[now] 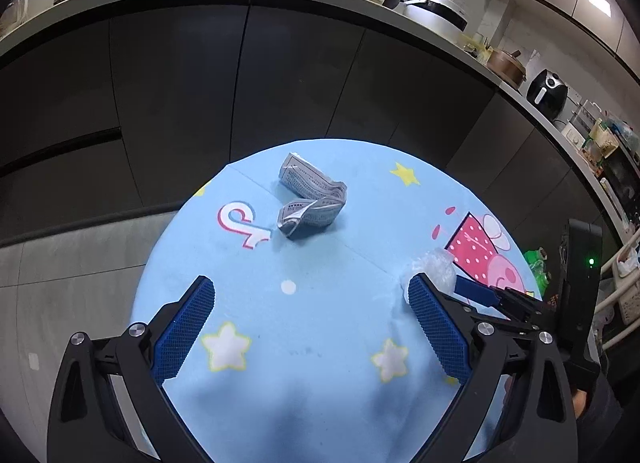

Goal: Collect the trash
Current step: 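Grasp the grey paper wrapper with the left tool while the right tool grasps the clear plastic bag, then carry the grey wrapper and clear plastic bag over the bin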

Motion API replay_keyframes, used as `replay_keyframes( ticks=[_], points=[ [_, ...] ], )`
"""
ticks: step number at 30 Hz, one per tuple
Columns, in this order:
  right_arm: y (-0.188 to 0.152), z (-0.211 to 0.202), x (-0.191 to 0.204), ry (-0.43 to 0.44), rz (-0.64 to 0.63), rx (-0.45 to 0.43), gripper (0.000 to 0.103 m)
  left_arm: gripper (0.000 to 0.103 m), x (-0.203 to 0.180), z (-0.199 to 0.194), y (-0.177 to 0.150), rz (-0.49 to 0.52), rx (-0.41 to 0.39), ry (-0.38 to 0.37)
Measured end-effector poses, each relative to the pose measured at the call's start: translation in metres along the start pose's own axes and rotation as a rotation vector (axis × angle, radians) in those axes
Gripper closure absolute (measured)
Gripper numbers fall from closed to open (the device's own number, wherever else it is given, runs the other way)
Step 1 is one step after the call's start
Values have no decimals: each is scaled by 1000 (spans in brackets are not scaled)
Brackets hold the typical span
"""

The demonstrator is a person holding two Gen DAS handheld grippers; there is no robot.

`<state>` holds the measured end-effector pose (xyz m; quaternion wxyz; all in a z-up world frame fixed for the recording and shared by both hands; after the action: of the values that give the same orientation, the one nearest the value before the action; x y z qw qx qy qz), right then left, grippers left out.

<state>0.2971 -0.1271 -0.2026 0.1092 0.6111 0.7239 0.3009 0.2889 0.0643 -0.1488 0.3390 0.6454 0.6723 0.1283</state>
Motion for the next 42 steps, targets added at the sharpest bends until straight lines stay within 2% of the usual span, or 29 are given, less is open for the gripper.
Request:
replay_keyframes(
  ticks=[2, 4, 10, 15, 20, 24, 26, 27, 35, 39, 42],
  points=[
    [-1, 7, -3, -3, 8, 10, 55, 10, 1, 12, 7, 11, 6, -6],
    [-4, 11, -7, -3, 11, 18, 89, 10, 1, 26, 15, 27, 17, -4],
    [-13, -15, -11, 17, 0, -16, 91, 11, -9, 71, 37, 103, 56, 15],
    [-28, -41, -21, 25, 40, -37, 90, 12, -16, 109, 50, 109, 99, 59],
    [-39, -52, -34, 15, 81, -38, 89, 30, -13, 134, 52, 82, 151, 99],
    [-44, -56, -40, 15, 104, -41, 89, 51, -11, 139, 46, 59, 175, 87],
    [-45, -58, -39, 19, 106, -45, 89, 58, -12, 134, 44, 57, 167, 75],
    [-46, -60, -38, 21, 107, -48, 89, 66, -15, 131, 43, 61, 165, 65],
    [-51, -78, -31, 38, 104, -76, 89, 67, -49, 78, 21, 70, 132, -67],
    [-60, -93, -31, 37, 106, -92, 89, 67, -74, 40, -1, 83, 110, -142],
    [-68, -104, -33, 31, 110, -103, 89, 67, -95, 14, -22, 128, 84, -160]
  ],
)
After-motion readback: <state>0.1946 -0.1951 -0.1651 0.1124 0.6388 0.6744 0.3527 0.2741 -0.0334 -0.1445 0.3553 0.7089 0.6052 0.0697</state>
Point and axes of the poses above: each gripper's, at about its wrist camera, not at the fingertips, and z roughly the way its jaws point, x to its left, y to its top, the point moved 8 cm from there along z, roughly the way its jaws point, and after that the axes turned 3 degrees about -z, right-handed, at the moved point
